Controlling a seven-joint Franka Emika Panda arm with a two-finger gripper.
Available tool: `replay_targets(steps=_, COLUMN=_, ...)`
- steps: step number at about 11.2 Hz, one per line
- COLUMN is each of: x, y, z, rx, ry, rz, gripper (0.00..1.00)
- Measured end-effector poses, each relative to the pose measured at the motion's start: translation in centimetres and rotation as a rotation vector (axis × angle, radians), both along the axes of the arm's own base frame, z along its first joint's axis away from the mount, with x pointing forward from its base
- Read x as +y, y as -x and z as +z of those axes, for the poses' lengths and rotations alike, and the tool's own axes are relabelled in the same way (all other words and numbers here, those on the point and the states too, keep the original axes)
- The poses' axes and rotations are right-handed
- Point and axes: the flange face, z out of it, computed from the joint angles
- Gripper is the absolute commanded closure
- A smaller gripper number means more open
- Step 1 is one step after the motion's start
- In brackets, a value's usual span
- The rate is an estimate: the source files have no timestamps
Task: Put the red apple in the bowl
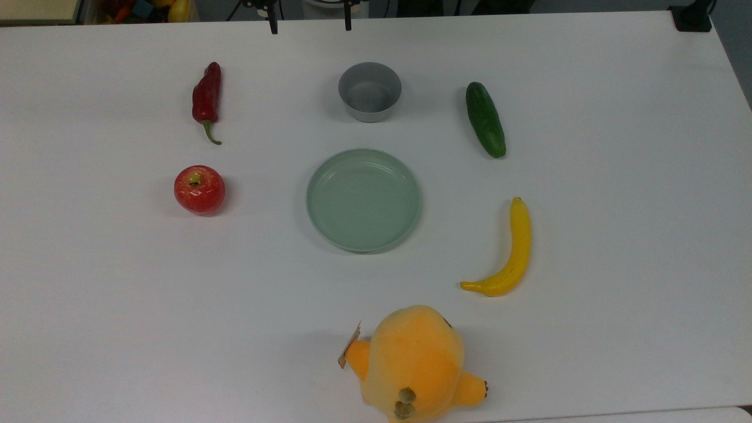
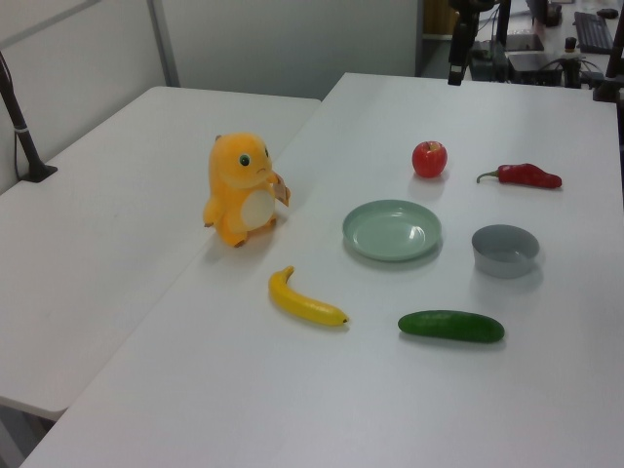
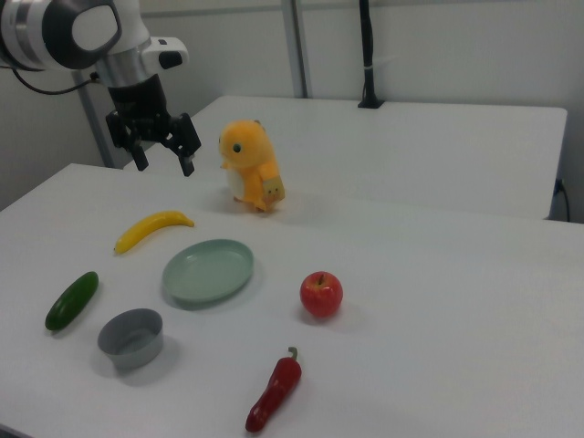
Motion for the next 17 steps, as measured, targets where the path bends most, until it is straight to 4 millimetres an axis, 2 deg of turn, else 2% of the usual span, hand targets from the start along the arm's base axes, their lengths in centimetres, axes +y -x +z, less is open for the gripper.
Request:
replay_targets(steps=10, x=-0.4, y=0.0, z=-0.2, rx=0.005, ry=0.000, rz=-0.006, gripper=0.00)
replay_targets(steps=17, x=-3.9, y=-0.5, z=-1.0, rx=0.017, ry=0.003, rz=-0.039, gripper=0.00)
